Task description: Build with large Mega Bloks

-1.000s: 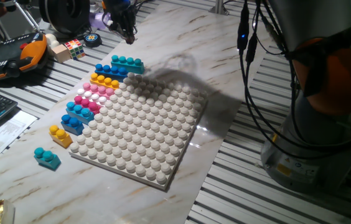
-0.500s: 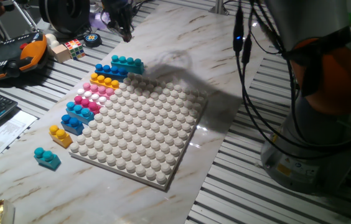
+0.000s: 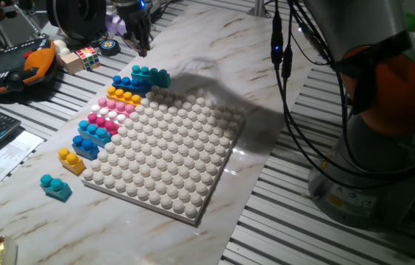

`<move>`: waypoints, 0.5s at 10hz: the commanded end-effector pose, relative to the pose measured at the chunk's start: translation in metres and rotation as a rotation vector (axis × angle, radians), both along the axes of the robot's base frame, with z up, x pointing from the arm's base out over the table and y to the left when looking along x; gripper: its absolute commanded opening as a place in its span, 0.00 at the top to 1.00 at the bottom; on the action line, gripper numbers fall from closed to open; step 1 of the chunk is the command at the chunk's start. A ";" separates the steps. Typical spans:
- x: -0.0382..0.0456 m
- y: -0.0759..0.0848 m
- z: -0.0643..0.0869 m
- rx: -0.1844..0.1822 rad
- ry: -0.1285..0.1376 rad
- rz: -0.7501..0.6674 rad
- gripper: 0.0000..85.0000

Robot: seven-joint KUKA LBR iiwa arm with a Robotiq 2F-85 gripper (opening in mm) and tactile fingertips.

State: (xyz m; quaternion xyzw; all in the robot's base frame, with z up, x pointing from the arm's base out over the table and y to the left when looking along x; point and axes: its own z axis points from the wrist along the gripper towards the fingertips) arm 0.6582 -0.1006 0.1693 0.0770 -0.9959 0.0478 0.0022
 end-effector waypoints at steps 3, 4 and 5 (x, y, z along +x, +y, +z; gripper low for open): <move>0.0081 -0.011 -0.021 0.006 -0.041 0.028 0.57; 0.0121 -0.014 -0.027 0.007 -0.046 0.042 0.55; 0.0155 -0.018 -0.032 0.021 -0.045 0.054 0.55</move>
